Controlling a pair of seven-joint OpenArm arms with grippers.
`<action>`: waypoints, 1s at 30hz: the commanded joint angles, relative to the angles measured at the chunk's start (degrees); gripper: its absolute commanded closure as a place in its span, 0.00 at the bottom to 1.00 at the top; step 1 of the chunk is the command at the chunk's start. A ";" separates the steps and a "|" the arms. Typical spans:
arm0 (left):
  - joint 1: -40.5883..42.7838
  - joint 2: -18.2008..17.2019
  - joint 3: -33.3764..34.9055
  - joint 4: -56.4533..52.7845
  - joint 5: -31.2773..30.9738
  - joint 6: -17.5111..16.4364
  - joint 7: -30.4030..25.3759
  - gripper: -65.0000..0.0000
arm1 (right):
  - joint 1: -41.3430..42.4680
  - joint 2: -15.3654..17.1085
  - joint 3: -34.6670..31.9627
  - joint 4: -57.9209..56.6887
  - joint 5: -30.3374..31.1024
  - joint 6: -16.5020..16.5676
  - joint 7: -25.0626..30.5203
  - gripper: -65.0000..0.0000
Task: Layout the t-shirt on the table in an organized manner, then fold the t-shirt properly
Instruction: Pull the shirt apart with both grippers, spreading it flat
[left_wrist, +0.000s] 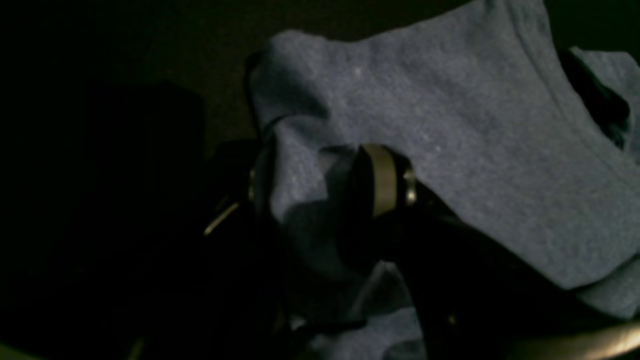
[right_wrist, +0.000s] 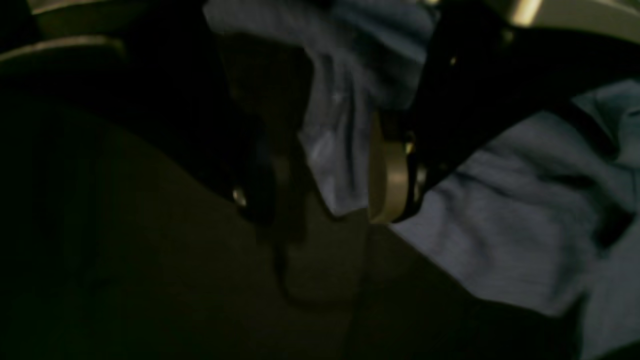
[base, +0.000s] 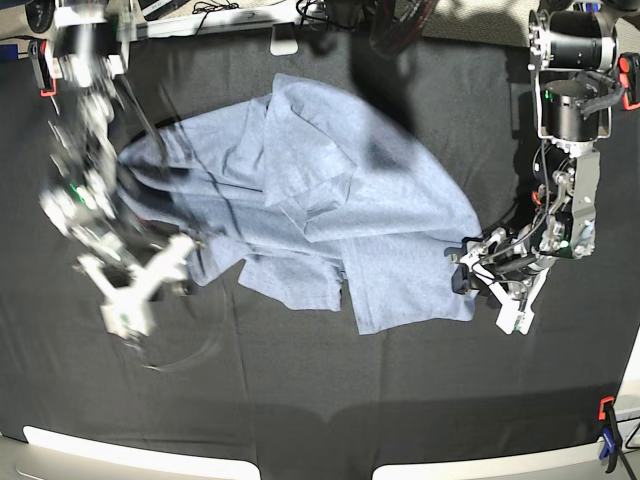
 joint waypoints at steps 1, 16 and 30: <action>-1.51 -0.52 -0.26 0.94 -0.70 -0.57 -1.11 0.64 | 3.67 0.79 -0.59 -1.36 0.00 -0.15 -0.07 0.55; -1.51 -0.52 -0.28 0.94 -0.70 -0.57 -1.07 0.65 | 19.87 0.81 -3.50 -27.63 12.41 10.82 -14.16 0.55; -1.22 -0.55 -0.28 0.94 -0.70 -0.55 -0.90 1.00 | 19.89 0.70 -3.52 -27.61 7.28 12.74 -9.46 1.00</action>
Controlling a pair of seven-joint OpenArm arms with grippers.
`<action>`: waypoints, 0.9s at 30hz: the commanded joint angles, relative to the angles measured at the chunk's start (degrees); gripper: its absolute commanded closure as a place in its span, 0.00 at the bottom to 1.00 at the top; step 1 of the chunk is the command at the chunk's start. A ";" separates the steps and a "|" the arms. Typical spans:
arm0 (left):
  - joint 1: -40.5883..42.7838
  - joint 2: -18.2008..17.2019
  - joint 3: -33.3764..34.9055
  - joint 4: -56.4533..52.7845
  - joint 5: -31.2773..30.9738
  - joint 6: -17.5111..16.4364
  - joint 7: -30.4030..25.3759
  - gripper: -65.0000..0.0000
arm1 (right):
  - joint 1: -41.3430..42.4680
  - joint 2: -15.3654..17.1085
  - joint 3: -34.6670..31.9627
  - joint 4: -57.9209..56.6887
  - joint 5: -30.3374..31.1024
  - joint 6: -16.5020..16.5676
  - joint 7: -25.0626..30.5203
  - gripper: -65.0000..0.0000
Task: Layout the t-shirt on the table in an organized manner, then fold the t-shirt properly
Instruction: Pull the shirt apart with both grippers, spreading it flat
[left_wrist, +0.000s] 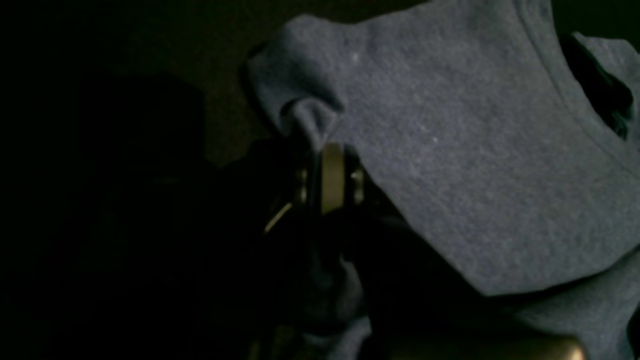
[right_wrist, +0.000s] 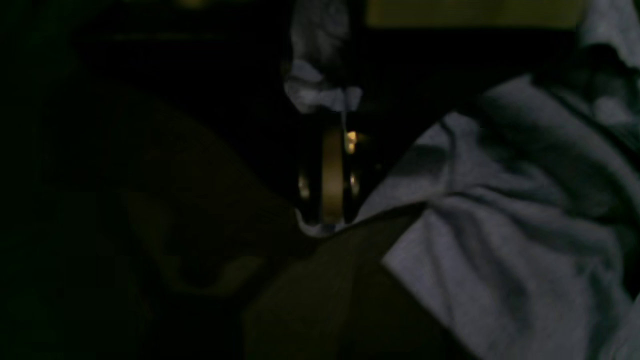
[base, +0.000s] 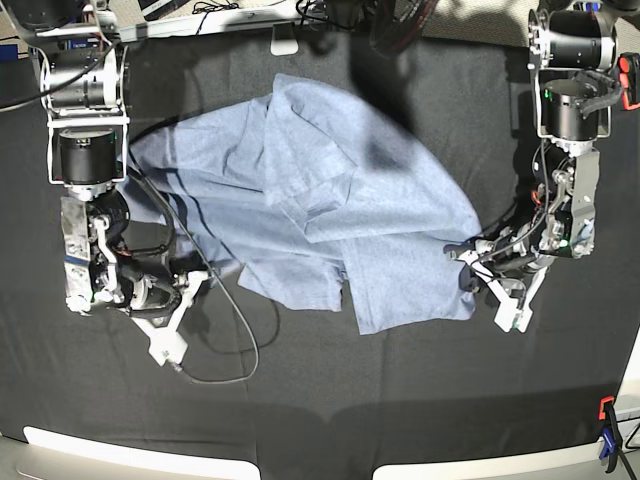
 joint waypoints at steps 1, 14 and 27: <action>-1.46 -0.68 -0.26 0.96 -0.74 -0.52 -2.60 1.00 | 2.25 0.63 0.22 0.92 -0.79 0.52 2.82 1.00; -10.86 -1.44 -0.28 0.96 2.34 4.61 -11.32 1.00 | 14.47 0.59 0.20 0.90 -17.22 -8.68 21.33 1.00; -17.16 -1.01 -0.24 -1.07 4.90 4.61 -16.35 1.00 | 18.75 0.63 0.20 -8.48 -23.43 -11.19 24.28 1.00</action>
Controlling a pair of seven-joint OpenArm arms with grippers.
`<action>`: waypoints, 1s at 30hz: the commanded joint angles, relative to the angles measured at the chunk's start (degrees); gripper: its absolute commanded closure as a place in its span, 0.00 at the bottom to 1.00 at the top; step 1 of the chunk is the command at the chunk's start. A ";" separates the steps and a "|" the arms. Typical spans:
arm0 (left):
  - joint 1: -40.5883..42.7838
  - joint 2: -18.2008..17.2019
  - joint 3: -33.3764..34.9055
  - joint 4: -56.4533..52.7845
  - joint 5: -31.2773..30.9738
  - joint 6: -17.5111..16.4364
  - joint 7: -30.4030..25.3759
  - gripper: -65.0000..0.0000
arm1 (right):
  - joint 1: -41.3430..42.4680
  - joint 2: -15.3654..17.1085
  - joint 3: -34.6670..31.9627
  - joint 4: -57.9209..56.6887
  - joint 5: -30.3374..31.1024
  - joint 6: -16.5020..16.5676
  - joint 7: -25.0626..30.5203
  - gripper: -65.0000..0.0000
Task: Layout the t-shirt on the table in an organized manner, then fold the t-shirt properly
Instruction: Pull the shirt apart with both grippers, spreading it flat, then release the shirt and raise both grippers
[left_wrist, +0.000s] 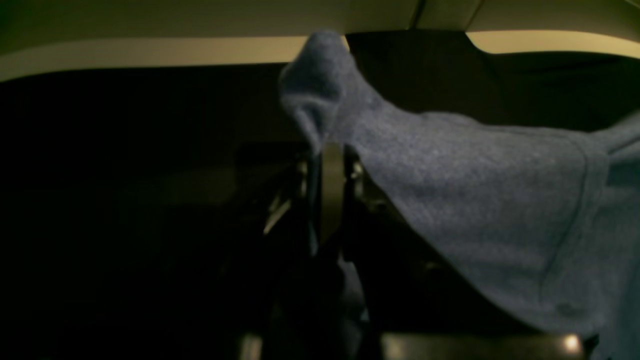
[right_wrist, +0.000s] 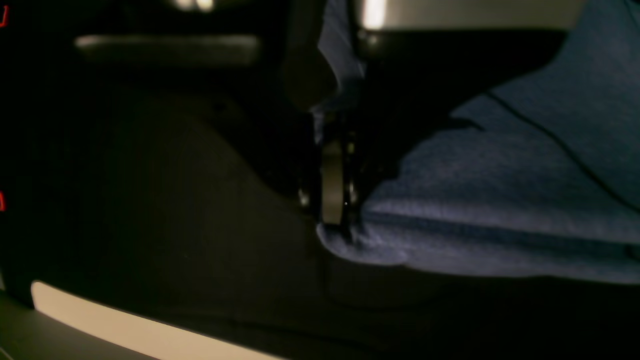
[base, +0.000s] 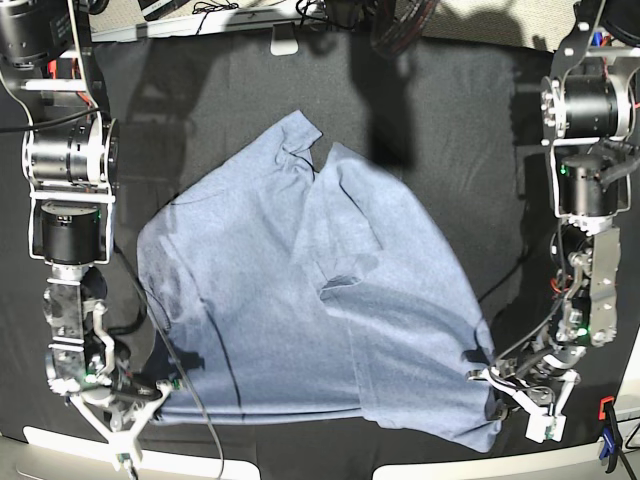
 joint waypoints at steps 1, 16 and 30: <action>-2.10 -0.55 -0.26 0.50 -0.17 0.28 -2.93 1.00 | 2.69 0.83 0.22 0.31 -1.29 -2.64 1.75 1.00; -13.46 3.37 -0.24 -17.90 3.02 -0.11 -11.21 1.00 | 2.71 2.91 0.37 -1.18 -8.11 -10.88 2.64 1.00; -16.04 2.54 -0.24 -21.16 3.30 -0.13 -10.99 0.64 | 2.73 3.63 0.37 -1.18 -2.78 -10.95 1.51 0.51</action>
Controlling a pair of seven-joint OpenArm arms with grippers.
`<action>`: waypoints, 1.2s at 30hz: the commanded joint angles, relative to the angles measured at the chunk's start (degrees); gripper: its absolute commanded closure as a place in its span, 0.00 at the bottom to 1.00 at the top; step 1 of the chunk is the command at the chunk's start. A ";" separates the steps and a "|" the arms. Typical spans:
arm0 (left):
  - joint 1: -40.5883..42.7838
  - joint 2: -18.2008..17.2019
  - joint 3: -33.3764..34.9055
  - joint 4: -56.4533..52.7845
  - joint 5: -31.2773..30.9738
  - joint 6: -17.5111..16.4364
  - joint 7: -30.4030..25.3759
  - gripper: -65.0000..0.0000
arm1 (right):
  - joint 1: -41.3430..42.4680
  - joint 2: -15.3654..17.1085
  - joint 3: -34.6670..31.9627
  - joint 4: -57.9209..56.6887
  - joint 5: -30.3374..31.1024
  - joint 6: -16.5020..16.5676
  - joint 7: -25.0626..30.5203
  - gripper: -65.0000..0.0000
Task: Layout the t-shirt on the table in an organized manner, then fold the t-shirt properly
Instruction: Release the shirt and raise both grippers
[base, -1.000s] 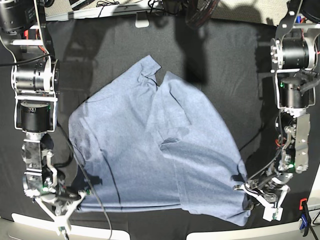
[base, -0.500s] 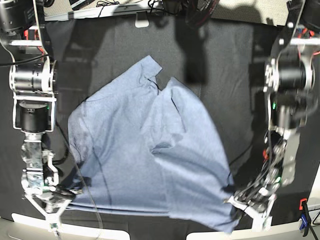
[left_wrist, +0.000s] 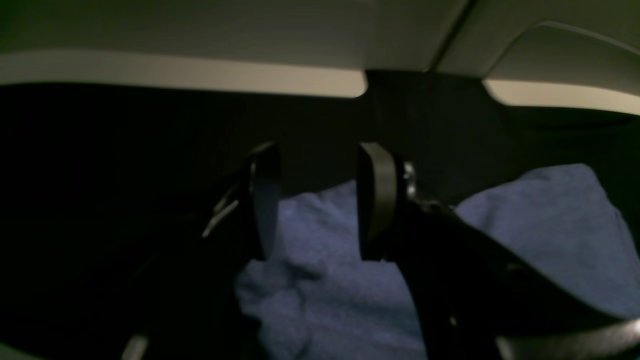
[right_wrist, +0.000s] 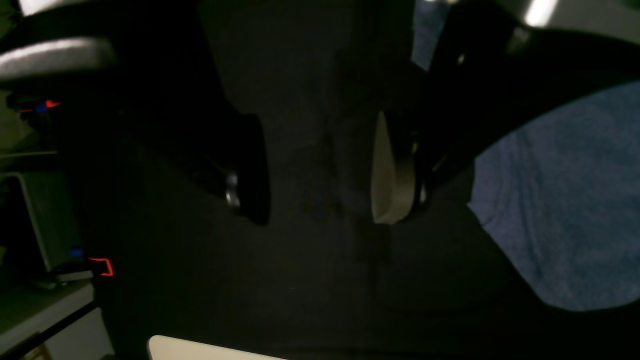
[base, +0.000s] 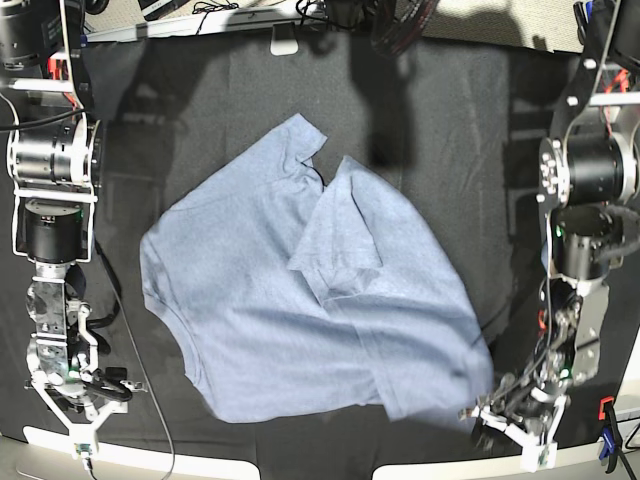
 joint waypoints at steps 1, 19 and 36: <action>-2.43 -0.44 -0.15 1.01 -0.44 -0.39 -1.03 0.64 | 2.38 0.76 0.26 0.94 0.28 -0.44 0.70 0.51; 16.52 -1.16 -0.15 23.19 -6.14 -11.17 22.51 0.65 | -14.03 2.86 0.26 17.70 2.47 -0.22 -3.78 0.51; 42.82 7.37 -0.15 50.88 -12.04 -7.67 31.26 0.65 | -36.13 6.29 18.53 34.34 19.65 7.69 -6.84 0.51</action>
